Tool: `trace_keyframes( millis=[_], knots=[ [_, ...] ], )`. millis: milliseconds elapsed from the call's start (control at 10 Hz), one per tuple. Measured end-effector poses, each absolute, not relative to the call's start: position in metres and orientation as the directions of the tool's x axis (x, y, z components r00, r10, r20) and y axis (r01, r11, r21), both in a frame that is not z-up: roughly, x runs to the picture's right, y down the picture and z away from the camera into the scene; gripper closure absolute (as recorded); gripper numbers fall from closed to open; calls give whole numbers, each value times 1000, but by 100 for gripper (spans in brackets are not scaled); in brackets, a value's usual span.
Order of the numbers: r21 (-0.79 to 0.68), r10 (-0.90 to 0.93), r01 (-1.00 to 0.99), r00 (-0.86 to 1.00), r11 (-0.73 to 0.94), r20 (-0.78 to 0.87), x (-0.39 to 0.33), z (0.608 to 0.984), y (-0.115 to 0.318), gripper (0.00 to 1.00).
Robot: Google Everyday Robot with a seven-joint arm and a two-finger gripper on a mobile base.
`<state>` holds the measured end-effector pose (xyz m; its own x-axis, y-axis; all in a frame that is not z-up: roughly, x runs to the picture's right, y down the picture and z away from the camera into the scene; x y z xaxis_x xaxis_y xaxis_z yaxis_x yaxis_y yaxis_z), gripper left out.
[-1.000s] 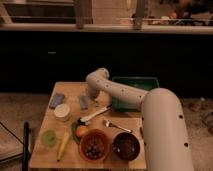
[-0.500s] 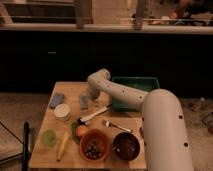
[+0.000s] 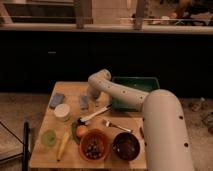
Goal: Place towel in plastic cup
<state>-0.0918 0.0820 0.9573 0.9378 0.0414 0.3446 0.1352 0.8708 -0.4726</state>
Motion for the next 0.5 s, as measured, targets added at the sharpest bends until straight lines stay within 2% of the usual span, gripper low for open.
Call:
trace_keyframes(
  millis=[500],
  knots=[
    [-481, 43, 137, 938, 866, 344, -95, 964, 84, 20]
  ],
)
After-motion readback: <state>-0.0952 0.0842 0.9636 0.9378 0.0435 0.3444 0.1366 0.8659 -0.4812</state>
